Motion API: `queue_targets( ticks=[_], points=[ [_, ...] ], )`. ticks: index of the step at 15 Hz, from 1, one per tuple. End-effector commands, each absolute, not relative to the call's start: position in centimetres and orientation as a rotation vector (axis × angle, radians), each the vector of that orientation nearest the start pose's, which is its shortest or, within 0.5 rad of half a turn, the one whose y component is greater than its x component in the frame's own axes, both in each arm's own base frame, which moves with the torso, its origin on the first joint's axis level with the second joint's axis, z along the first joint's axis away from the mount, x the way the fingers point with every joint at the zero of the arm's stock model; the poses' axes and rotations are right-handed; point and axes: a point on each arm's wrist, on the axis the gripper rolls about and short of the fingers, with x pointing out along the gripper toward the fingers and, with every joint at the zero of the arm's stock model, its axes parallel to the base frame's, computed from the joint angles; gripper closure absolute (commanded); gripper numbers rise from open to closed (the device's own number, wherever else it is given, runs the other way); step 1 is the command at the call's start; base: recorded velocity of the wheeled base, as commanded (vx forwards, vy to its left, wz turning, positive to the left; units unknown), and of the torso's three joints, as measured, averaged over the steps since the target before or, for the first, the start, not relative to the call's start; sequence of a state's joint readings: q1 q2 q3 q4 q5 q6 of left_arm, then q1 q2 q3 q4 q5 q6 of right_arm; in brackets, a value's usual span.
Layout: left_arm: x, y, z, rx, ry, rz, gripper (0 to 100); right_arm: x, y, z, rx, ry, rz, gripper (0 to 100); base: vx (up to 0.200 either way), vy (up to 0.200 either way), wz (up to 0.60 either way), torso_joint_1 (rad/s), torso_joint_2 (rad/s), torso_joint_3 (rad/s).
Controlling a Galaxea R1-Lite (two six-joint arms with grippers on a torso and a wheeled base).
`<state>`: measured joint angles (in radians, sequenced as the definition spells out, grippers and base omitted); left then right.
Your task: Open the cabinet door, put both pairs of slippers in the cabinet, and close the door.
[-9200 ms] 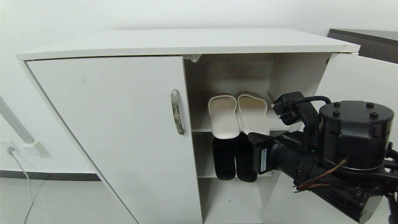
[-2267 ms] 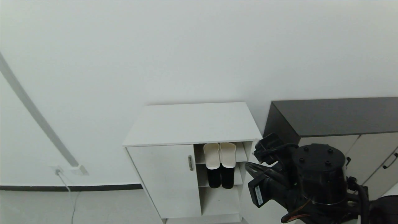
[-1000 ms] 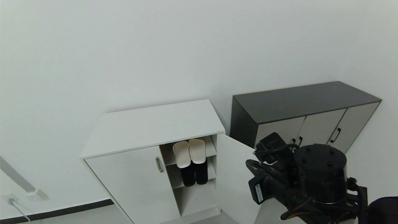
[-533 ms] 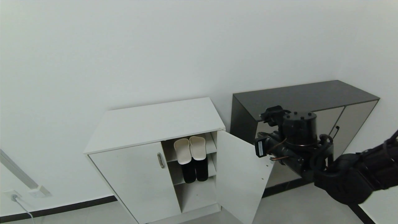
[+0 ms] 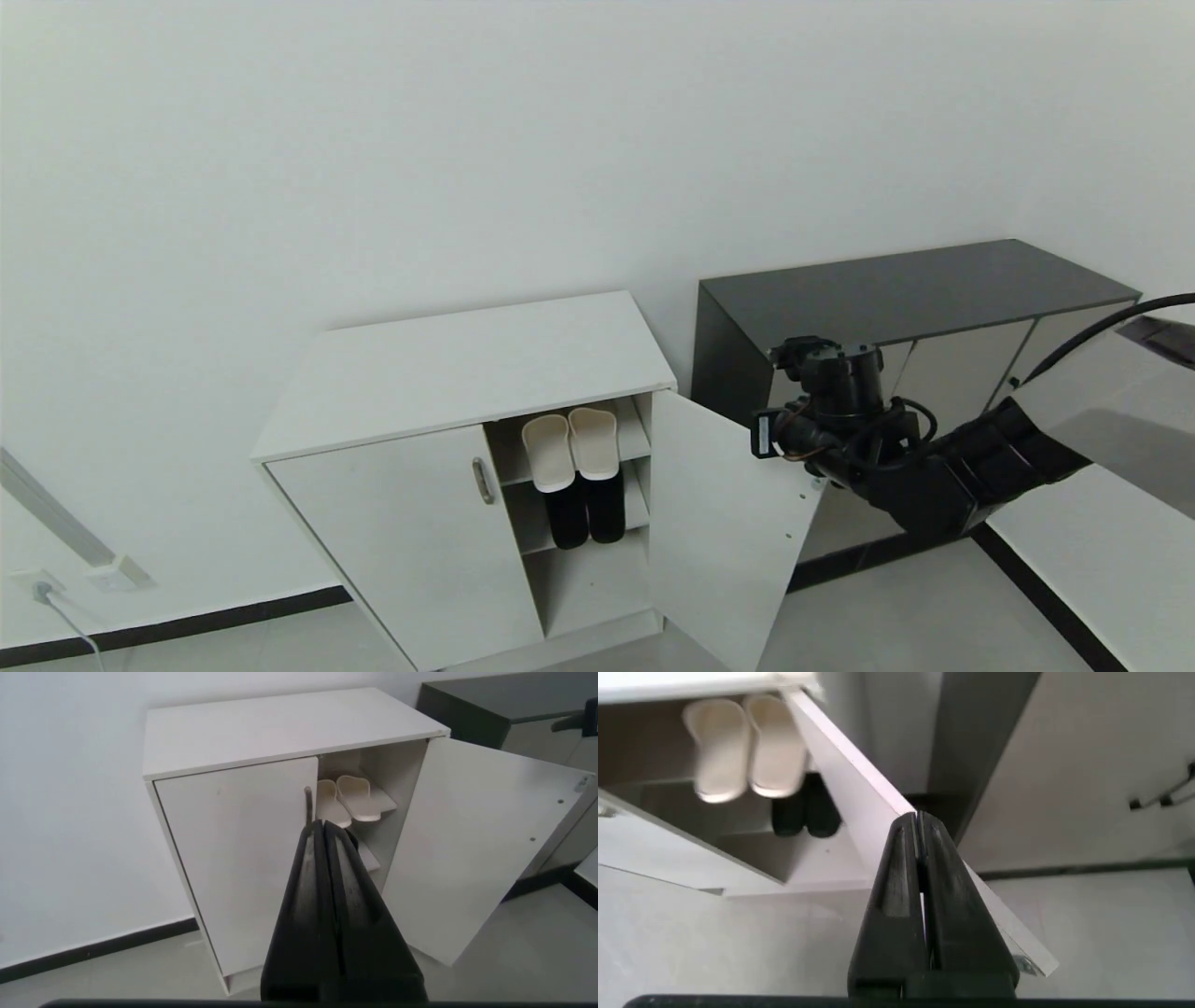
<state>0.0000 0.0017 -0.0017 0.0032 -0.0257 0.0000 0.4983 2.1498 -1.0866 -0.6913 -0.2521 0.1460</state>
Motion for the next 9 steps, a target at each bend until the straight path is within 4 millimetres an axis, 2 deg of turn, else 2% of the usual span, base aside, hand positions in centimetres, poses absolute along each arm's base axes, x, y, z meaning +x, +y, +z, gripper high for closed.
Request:
queue_targets(
  ticks=[1, 6, 9],
  points=[
    [-2.3, -0.1, 7.6, 0.0, 0.003, -0.026, 100, 37.2, 18.6, 7.7, -0.005, 0.406, 0.194, 100, 0.0, 0.0, 0.0, 0.0, 0.0, 0.0],
    [-2.3, -0.1, 7.6, 0.0, 0.003, -0.026, 100, 38.4, 17.2, 6.3, -0.001, 0.432, 0.163, 100, 0.0, 0.0, 0.0, 0.0, 0.0, 0.0],
    [-2.3, -0.1, 7.6, 0.0, 0.003, -0.026, 100, 38.5, 17.1, 5.9, -0.003, 0.432, 0.162, 100, 0.0, 0.0, 0.0, 0.0, 0.0, 0.0]
  ],
)
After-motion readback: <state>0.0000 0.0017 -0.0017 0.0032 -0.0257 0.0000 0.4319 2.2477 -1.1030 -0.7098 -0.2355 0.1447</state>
